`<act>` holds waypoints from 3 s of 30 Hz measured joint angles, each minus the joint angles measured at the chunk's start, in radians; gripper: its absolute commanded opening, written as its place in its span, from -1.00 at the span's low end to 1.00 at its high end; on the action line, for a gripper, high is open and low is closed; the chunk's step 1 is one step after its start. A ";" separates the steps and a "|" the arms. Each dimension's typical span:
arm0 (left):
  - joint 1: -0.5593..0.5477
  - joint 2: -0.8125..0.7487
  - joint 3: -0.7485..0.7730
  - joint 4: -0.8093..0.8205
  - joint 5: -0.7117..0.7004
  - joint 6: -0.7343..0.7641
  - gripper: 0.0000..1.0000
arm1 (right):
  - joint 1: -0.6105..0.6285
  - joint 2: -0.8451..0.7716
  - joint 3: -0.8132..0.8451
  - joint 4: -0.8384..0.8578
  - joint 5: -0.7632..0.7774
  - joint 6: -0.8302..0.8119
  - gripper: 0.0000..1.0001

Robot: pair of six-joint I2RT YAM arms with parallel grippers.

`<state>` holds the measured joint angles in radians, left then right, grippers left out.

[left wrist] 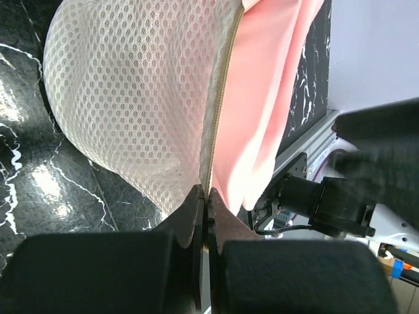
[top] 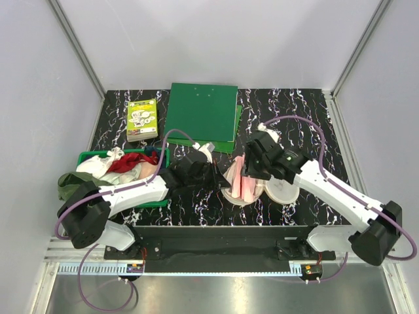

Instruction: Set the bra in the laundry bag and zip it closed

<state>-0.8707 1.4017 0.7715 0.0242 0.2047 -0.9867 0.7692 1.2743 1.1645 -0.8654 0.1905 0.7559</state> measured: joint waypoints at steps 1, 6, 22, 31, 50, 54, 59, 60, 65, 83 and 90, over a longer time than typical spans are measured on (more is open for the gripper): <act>0.001 0.000 0.000 -0.005 0.000 0.003 -1.00 | -0.022 -0.022 -0.028 0.023 -0.003 0.001 -0.16; 0.002 0.000 0.003 -0.016 0.000 0.014 -1.00 | -0.122 -0.092 -0.161 0.117 -0.012 -0.023 -0.42; 0.006 0.000 0.061 -0.058 -0.006 0.044 -1.00 | -0.161 -0.015 -0.310 0.466 -0.248 -0.095 -0.99; 0.007 0.002 0.066 -0.105 -0.025 0.068 -1.00 | -0.122 0.095 -0.328 0.597 -0.323 -0.069 -1.00; 0.003 -0.100 0.155 -0.376 -0.148 0.213 -1.00 | -0.022 0.243 -0.397 0.653 -0.228 0.060 -1.00; -0.001 -0.098 0.170 -0.379 -0.149 0.230 -1.00 | -0.022 0.191 -0.408 0.619 -0.210 0.060 -1.00; -0.001 -0.093 0.170 -0.393 -0.149 0.239 -1.00 | -0.022 0.085 -0.407 0.548 -0.210 0.061 -1.00; -0.001 -0.093 0.170 -0.393 -0.149 0.244 -1.00 | -0.022 0.061 -0.406 0.537 -0.211 0.061 -1.00; -0.002 -0.093 0.170 -0.393 -0.147 0.258 -1.00 | -0.021 0.006 -0.387 0.519 -0.216 0.063 -1.00; -0.055 -0.085 0.163 -0.391 -0.154 0.299 -1.00 | 0.008 0.360 -0.274 0.690 -0.100 0.051 -1.00; -0.059 -0.113 0.153 -0.398 -0.179 0.318 -1.00 | 0.008 0.213 -0.283 0.572 -0.090 0.045 -0.33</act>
<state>-0.9295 1.2884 0.9249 -0.3740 0.0257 -0.6685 0.7773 1.4872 0.8810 -0.2935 0.1009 0.8005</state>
